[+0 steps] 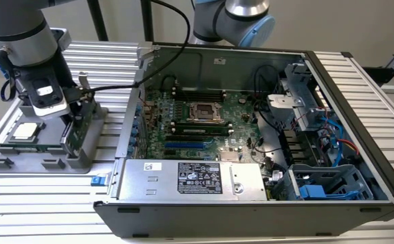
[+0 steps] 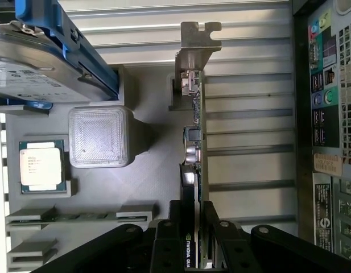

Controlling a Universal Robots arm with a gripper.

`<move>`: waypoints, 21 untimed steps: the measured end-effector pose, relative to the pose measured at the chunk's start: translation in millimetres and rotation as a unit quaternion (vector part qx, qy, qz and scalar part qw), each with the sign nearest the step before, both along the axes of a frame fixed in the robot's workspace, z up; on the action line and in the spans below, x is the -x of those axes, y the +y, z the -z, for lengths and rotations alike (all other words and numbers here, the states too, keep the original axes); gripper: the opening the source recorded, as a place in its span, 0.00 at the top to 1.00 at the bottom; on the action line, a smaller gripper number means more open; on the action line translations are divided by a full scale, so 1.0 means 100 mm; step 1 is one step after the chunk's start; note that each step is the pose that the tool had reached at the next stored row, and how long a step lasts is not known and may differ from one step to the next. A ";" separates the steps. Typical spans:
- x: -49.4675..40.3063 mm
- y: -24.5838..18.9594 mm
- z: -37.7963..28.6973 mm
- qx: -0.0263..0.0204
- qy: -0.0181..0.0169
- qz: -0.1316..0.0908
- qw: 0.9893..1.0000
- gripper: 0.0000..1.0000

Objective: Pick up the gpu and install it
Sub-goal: 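Pick up the gpu and move the gpu toward the slot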

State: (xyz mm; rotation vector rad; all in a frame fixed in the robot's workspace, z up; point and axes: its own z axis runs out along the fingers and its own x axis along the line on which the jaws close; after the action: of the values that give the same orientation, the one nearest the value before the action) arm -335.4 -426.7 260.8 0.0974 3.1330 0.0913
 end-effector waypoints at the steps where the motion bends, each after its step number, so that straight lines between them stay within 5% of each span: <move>1: 0.000 0.000 -0.008 0.000 0.000 0.000 1.000 1.00; 21: 0.000 0.000 -0.180 0.000 0.000 0.000 1.000 1.00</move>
State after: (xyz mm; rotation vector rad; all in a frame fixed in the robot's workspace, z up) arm -335.4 -426.7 278.8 0.0974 3.1330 0.0914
